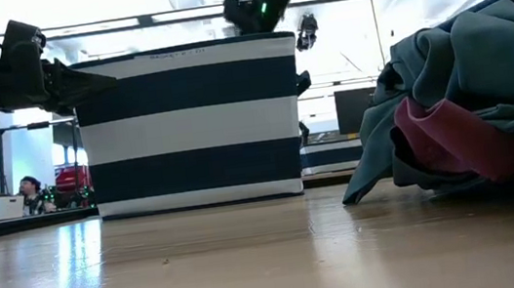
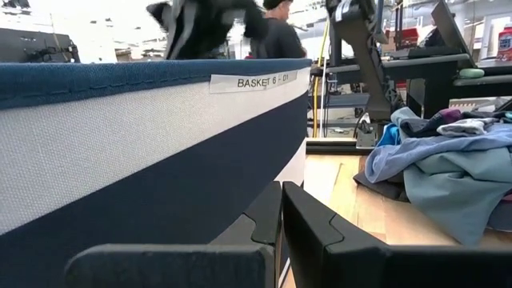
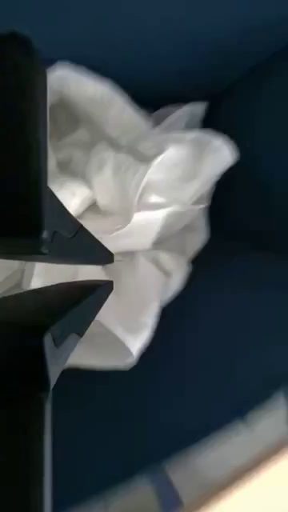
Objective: Sort clothes
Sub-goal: Put the black sock into the blue laundry organizer
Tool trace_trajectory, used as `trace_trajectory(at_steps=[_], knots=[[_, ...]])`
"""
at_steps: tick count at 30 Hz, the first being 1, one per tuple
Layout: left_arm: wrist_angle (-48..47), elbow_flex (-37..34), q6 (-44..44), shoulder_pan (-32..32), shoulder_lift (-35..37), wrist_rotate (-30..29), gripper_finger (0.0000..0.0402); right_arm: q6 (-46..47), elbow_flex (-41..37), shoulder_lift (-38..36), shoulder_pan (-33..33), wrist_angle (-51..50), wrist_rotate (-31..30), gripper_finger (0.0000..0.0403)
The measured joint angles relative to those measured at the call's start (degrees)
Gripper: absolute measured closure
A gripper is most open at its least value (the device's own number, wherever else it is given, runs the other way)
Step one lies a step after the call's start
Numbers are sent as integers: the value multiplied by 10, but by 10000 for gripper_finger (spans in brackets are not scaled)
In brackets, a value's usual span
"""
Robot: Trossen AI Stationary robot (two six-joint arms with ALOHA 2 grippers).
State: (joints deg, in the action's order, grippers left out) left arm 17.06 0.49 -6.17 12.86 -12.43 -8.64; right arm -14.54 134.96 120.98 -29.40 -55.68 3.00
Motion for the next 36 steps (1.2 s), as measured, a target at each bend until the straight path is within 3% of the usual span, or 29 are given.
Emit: trace_trajectory(at_steps=[6, 13, 20, 25, 36], knots=[[0, 0, 0, 0, 0, 0, 402, 4, 0, -104, 21, -28, -1, 349], [1, 0, 0, 0, 0, 0, 402, -8, 0, -208, 57, -117, -5, 398], [1, 0, 3, 0, 0, 0, 402, 34, -23, -256, 89, -220, -86, 402], [1, 0, 6, 0, 0, 0, 402, 74, -107, -297, 122, -222, -85, 403], [1, 0, 11, 0, 0, 0, 402, 223, -405, -431, 254, -199, -87, 403]])
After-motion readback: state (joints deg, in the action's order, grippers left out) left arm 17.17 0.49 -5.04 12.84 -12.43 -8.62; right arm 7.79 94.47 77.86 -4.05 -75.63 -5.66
